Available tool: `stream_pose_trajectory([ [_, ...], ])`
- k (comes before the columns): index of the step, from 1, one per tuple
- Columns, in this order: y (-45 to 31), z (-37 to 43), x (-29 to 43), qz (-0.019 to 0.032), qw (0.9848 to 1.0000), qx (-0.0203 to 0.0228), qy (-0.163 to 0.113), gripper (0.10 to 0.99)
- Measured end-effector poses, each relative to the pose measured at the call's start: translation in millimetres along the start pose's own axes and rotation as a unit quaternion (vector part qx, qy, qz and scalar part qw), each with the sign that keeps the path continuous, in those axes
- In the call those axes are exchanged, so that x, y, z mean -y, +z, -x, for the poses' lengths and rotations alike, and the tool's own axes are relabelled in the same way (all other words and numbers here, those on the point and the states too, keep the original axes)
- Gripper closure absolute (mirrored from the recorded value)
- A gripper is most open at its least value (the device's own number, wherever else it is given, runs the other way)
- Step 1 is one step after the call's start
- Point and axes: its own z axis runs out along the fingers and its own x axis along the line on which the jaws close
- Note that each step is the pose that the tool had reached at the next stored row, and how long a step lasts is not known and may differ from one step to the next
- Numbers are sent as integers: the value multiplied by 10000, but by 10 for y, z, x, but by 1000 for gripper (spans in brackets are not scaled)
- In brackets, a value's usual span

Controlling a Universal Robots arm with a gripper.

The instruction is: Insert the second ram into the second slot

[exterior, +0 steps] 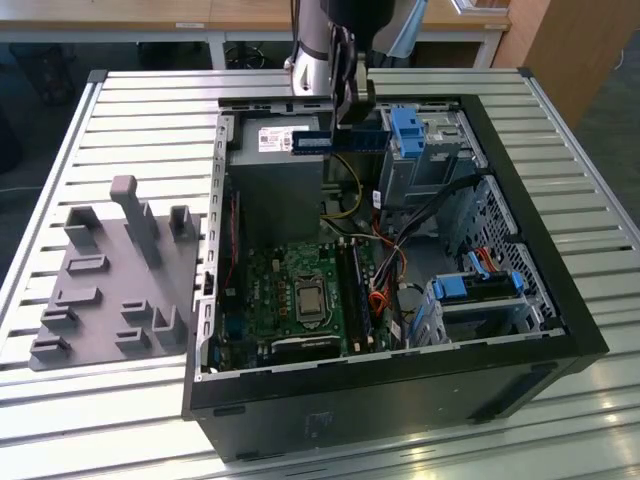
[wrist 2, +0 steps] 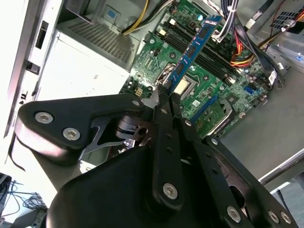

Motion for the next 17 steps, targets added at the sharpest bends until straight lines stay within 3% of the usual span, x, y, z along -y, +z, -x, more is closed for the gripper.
stream_pose_trajectory([
  [17, -2, -140, -4, 0, 10000, 0, 0, 949],
])
